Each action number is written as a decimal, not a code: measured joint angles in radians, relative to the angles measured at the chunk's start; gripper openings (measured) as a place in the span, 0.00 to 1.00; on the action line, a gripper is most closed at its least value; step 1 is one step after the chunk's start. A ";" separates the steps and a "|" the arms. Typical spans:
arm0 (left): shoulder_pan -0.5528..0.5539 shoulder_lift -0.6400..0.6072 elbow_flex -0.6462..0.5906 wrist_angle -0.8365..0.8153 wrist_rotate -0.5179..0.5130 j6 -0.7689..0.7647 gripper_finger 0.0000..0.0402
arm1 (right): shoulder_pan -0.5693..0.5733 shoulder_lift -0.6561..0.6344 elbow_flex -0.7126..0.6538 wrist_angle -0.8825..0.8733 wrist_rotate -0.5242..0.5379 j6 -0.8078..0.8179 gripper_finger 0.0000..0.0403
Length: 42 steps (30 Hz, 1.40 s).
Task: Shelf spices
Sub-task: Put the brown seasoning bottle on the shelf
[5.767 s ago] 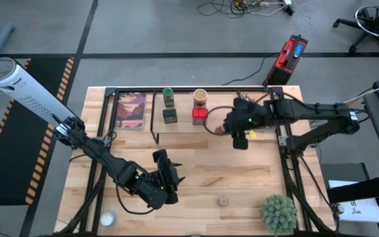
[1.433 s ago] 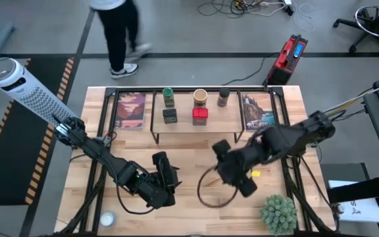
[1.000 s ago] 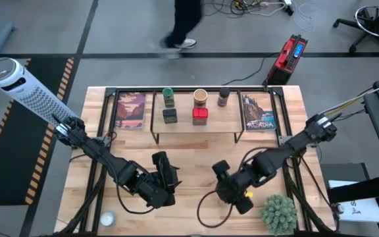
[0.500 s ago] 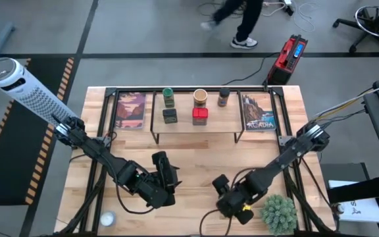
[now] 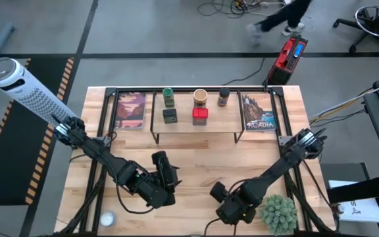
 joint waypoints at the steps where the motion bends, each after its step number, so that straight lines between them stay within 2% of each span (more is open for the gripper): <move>1: 0.000 0.000 0.000 -0.001 0.000 -0.003 0.52 | 0.000 0.006 0.000 -0.009 0.021 -0.018 0.60; 7: 0.000 0.000 0.000 -0.012 0.006 -0.034 0.54 | 0.000 0.034 0.010 -0.018 0.044 -0.122 0.61; 17: 0.000 0.000 0.000 -0.020 0.014 -0.059 0.54 | -0.008 0.070 0.023 -0.038 0.070 -0.245 0.57; 26: 0.000 0.000 0.000 -0.027 0.035 -0.076 0.53 | -0.031 0.070 0.026 -0.034 0.066 -0.255 0.53; 31: 0.000 0.000 0.000 -0.028 0.054 -0.076 0.54 | -0.041 0.070 0.026 -0.030 0.022 -0.236 0.52; 42: 0.000 0.000 0.000 -0.030 0.060 -0.076 0.52 | -0.085 0.070 0.023 -0.013 -0.018 -0.209 0.53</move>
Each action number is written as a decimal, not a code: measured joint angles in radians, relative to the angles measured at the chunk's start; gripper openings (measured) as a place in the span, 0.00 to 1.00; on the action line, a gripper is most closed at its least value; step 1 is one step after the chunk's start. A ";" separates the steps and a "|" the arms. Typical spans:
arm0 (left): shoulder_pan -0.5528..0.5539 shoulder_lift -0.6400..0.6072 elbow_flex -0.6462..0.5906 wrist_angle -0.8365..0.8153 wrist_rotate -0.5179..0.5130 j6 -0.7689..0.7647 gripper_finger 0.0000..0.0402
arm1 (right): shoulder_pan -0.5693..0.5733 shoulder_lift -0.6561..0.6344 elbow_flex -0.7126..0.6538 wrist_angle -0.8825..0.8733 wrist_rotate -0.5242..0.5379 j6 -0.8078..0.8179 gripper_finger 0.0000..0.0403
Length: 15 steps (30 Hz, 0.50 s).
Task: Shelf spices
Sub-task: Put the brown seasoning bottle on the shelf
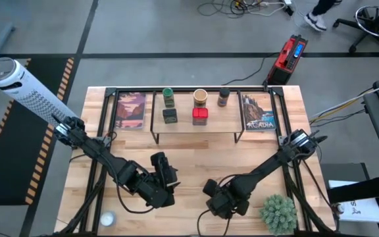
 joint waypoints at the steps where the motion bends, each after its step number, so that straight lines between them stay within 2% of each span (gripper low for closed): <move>1: 0.000 0.000 0.000 0.000 0.000 -0.001 0.52 | -0.002 0.000 0.000 0.003 -0.002 0.000 0.53; 5: 0.000 0.000 0.000 -0.006 0.000 -0.003 0.52 | -0.003 0.000 -0.005 0.023 -0.045 0.004 0.52; 15: 0.000 0.000 0.000 -0.006 0.001 -0.006 0.54 | -0.023 0.007 -0.029 0.054 -0.045 0.049 0.52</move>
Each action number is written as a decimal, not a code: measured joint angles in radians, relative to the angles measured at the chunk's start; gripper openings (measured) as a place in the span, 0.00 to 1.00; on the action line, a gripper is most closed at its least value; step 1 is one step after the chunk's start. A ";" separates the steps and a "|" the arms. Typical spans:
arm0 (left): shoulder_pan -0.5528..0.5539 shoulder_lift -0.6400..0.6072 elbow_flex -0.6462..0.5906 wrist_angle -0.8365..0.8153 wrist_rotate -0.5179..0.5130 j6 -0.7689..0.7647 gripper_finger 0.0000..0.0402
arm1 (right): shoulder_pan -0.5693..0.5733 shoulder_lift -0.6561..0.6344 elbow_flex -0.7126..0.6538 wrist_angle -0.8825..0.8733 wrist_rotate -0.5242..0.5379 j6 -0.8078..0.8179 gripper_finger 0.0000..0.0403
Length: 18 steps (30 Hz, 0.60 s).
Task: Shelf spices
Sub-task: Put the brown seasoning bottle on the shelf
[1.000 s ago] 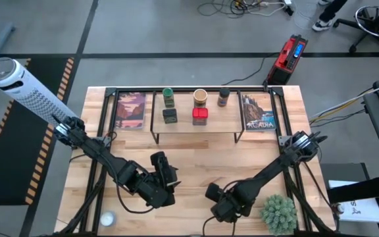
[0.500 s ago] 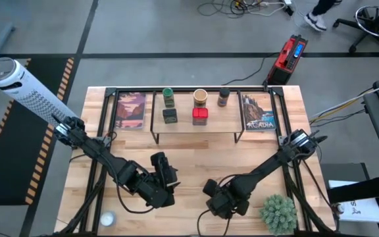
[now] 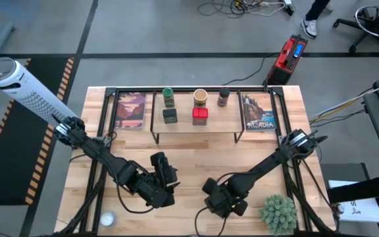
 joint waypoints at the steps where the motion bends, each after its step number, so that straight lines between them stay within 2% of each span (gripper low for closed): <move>1: 0.000 0.000 0.000 0.000 0.000 -0.002 0.54 | 0.000 0.000 0.000 0.002 0.000 0.002 0.52; 12: 0.000 0.000 0.000 -0.005 0.007 -0.010 0.52 | -0.007 0.000 0.000 -0.001 -0.011 0.031 0.49; 18: 0.000 0.000 0.000 -0.008 0.021 -0.020 0.54 | -0.007 -0.001 -0.002 -0.004 -0.012 0.037 0.43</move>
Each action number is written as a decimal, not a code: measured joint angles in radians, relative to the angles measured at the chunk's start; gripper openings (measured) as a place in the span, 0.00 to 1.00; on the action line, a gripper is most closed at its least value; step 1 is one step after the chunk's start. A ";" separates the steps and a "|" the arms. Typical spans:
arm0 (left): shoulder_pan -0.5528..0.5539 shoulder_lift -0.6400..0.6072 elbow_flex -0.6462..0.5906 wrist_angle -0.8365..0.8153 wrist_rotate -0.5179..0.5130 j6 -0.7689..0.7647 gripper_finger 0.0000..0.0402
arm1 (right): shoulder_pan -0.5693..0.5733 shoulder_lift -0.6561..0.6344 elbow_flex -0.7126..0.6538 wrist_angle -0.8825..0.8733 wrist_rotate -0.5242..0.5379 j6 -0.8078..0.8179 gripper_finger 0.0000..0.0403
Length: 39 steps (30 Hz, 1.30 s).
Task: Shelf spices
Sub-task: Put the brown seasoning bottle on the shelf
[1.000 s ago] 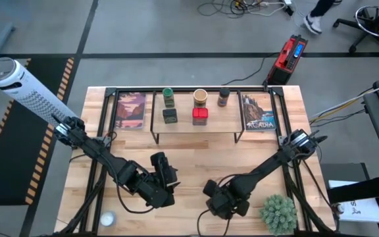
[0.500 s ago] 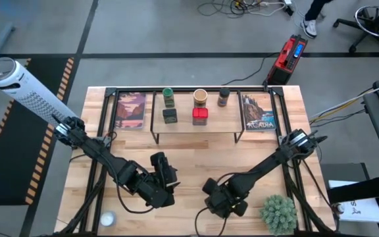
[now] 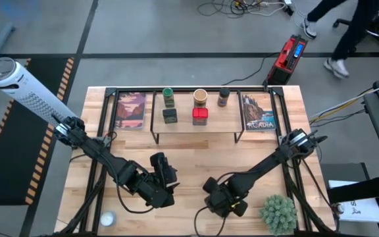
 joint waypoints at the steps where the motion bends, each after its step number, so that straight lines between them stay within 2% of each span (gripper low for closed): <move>1: 0.000 0.000 0.000 0.000 0.000 -0.002 0.54 | -0.002 0.000 0.000 0.000 -0.001 0.008 0.42; 11: 0.000 0.000 0.000 -0.001 0.020 -0.006 0.52 | -0.036 -0.003 0.000 -0.031 0.011 0.191 0.32; 20: 0.000 -0.001 0.000 -0.003 0.056 -0.007 0.53 | -0.084 -0.003 0.001 -0.048 -0.012 0.566 0.36; 28: -0.001 -0.001 0.000 -0.006 0.083 0.014 0.54 | -0.114 -0.003 0.003 -0.060 -0.059 0.843 0.34; 32: 0.000 -0.001 0.000 -0.008 0.083 0.038 0.53 | -0.125 -0.003 0.003 -0.085 -0.102 0.940 0.35; 39: 0.000 -0.001 0.000 -0.011 0.101 0.043 0.53 | -0.150 -0.013 0.002 -0.154 -0.092 1.066 0.42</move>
